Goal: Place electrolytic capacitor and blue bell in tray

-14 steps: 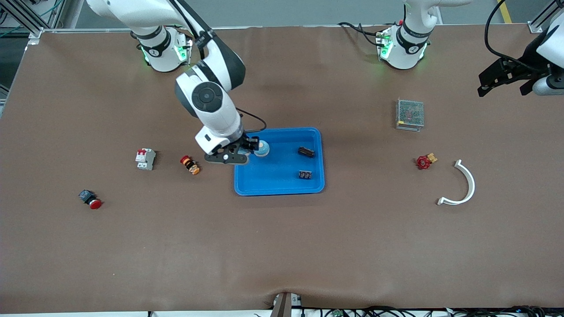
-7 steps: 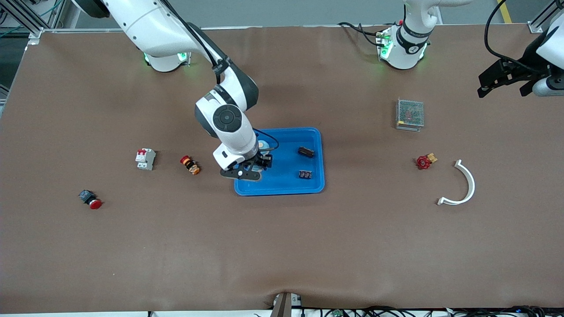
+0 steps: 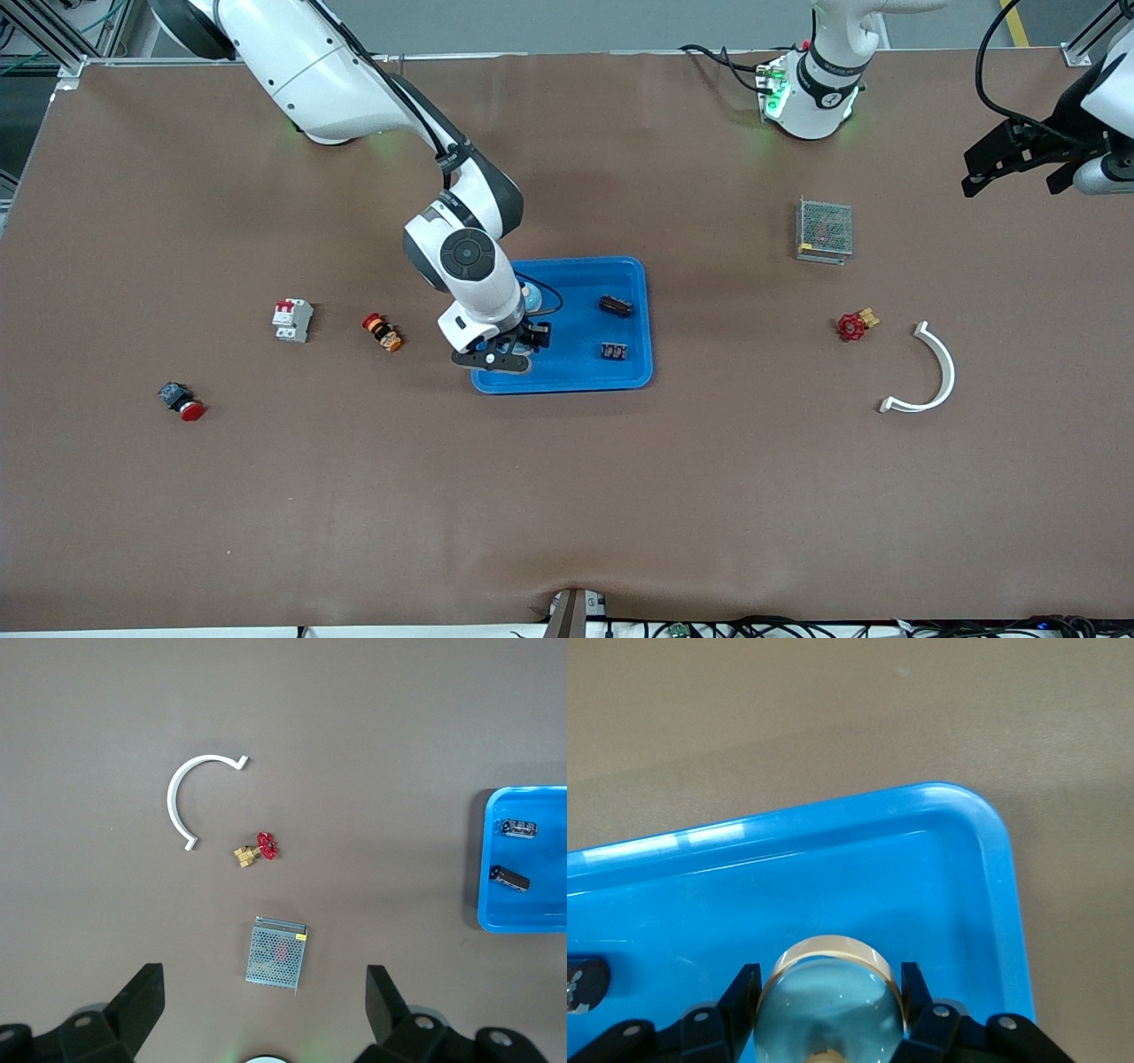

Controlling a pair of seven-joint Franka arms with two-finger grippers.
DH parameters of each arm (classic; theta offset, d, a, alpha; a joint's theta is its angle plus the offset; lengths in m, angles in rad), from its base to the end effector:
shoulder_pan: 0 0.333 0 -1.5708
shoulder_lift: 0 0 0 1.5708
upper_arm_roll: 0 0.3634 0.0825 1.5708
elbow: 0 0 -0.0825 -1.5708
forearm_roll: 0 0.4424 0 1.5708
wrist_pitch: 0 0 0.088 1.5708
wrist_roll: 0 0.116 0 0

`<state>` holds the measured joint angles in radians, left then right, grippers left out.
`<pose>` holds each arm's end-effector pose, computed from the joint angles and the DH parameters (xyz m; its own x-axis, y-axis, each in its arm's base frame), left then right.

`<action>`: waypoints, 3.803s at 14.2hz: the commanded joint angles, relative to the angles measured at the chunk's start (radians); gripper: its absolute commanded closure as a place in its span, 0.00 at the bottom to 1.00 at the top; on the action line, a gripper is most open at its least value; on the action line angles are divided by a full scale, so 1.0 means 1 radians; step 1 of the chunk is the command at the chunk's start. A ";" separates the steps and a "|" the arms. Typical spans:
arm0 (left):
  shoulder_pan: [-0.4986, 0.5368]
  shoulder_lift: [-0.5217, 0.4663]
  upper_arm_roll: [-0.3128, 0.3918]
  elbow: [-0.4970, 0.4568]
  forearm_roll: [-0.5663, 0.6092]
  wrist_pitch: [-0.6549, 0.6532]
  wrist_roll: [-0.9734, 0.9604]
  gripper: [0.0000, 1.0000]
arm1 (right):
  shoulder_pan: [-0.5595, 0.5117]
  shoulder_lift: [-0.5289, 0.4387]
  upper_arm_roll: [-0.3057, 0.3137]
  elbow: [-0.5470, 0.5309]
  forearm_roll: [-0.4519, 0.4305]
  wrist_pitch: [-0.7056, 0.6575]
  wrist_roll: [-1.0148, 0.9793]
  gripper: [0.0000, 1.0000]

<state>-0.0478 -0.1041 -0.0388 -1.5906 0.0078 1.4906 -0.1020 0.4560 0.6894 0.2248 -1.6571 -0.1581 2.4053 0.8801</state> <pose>0.5645 -0.0494 0.7068 0.9999 0.0162 0.0052 0.0163 -0.9998 -0.0113 0.6085 0.4636 0.2100 0.9894 -0.1421 0.0301 -0.1394 -0.9870 -0.0795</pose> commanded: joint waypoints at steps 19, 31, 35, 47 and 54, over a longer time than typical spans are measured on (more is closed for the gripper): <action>0.003 -0.003 0.002 -0.005 -0.015 0.008 -0.004 0.00 | 0.073 0.084 -0.053 0.029 -0.112 0.064 0.123 0.24; 0.005 -0.003 0.004 -0.005 -0.015 0.007 -0.002 0.00 | 0.052 -0.266 0.045 0.023 -0.063 -0.409 0.064 0.00; 0.005 -0.005 0.004 -0.006 -0.015 0.005 -0.002 0.00 | 0.009 -0.479 0.041 0.020 0.097 -0.654 -0.153 0.00; 0.005 -0.003 0.004 -0.006 -0.015 0.005 0.002 0.00 | -0.309 -0.912 -0.358 -0.004 0.138 -0.945 -1.023 0.00; 0.006 0.004 0.004 0.001 -0.006 0.005 0.008 0.00 | -0.359 -0.890 -0.363 -0.132 0.126 -0.815 -1.011 0.00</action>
<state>-0.0466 -0.1032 -0.0350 -1.5973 0.0077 1.4917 -0.1020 0.1171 -0.2041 -0.1519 -1.7640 -0.0385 1.5701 -0.1371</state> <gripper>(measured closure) 0.000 0.000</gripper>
